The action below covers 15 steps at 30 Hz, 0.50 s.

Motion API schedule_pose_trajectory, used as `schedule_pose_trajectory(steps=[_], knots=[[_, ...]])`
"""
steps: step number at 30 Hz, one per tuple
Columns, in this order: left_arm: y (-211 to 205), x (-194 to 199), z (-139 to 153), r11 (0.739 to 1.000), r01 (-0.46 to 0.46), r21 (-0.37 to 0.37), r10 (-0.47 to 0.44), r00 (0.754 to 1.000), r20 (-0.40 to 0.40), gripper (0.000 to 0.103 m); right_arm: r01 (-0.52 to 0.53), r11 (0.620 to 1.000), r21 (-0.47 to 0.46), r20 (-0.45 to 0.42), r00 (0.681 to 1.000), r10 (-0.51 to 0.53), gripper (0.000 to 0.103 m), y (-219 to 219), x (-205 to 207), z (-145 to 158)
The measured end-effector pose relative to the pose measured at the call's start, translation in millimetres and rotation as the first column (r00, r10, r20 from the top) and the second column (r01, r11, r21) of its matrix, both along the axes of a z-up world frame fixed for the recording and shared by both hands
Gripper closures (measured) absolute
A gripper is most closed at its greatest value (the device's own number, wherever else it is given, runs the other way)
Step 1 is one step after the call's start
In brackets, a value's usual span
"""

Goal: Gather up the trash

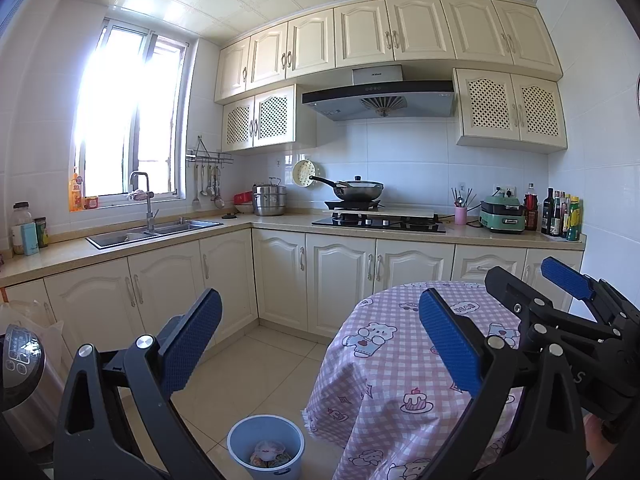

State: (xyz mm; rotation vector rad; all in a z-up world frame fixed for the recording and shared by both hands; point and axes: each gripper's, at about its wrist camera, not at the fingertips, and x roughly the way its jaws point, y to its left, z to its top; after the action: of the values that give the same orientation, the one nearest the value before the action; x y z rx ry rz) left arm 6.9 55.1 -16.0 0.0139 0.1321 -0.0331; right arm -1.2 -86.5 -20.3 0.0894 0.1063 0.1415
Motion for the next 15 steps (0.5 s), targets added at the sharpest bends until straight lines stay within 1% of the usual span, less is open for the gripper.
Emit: schedule_pose_trajectory(steps=[15], knots=[[6.7, 2.1, -1.0, 1.000, 0.005, 0.001, -0.005, 1.000, -0.010, 0.008, -0.001, 1.000, 0.000, -0.003, 1.000, 0.001, 0.020, -1.1, 1.2, -2.2]])
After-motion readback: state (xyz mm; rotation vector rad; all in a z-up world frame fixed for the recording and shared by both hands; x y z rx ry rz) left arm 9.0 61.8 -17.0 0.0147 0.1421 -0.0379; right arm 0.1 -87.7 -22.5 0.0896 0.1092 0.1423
